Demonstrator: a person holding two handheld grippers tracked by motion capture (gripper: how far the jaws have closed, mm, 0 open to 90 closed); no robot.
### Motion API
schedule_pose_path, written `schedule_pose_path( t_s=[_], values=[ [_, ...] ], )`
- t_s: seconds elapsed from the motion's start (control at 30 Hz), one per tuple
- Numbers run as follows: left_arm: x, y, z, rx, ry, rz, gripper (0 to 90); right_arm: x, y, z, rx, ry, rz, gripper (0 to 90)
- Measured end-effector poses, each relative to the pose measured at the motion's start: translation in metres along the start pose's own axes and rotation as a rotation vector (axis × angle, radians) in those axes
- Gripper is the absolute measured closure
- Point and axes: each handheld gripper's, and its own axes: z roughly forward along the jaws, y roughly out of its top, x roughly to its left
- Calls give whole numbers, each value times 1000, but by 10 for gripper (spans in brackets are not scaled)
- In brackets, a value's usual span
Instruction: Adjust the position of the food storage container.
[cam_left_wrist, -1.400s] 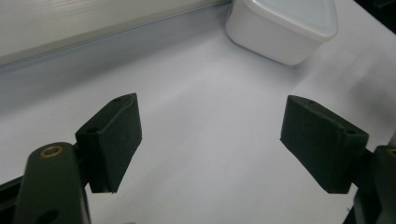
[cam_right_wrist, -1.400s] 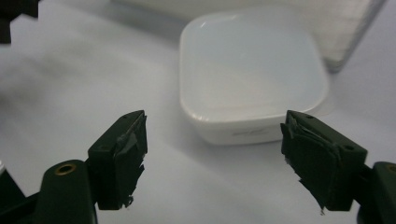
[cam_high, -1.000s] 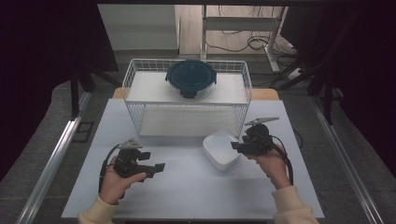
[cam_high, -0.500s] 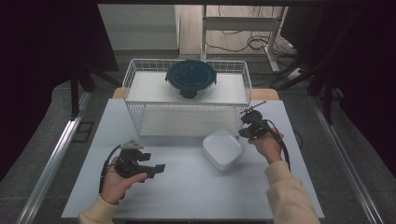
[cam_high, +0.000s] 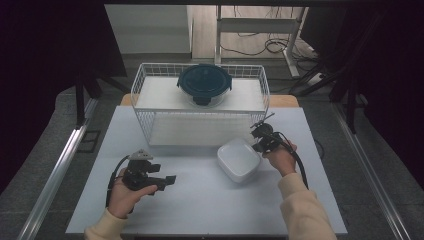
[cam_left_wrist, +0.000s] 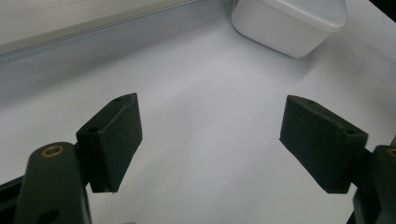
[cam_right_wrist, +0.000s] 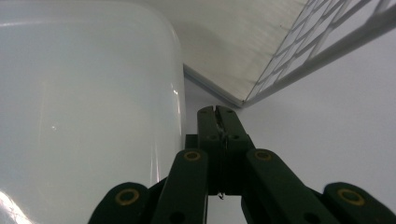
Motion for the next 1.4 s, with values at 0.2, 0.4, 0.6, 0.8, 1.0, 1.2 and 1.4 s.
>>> schedule_pose_path(
  t_s=[0.2,0.4,0.6,0.8,1.0,1.2,1.4],
  values=[
    [0,-1,2,6,0,3,202,8,0,-2,2,44,-7,893],
    [2,-2,1,6,-1,-5,202,29,0,-2,6,77,-41,893],
    [0,-2,0,1,0,1,205,36,-4,-4,-14,97,-46,892],
    [0,-2,1,2,4,2,205,44,-8,-7,-34,110,-65,892],
    [0,-3,-1,0,4,2,205,54,-7,-6,-41,136,-72,893],
    [2,-3,-3,-8,4,-3,206,67,-8,-5,-51,166,-90,893],
    [2,-3,-4,-10,4,-6,206,82,-13,-5,-51,209,-100,893]
  ],
)
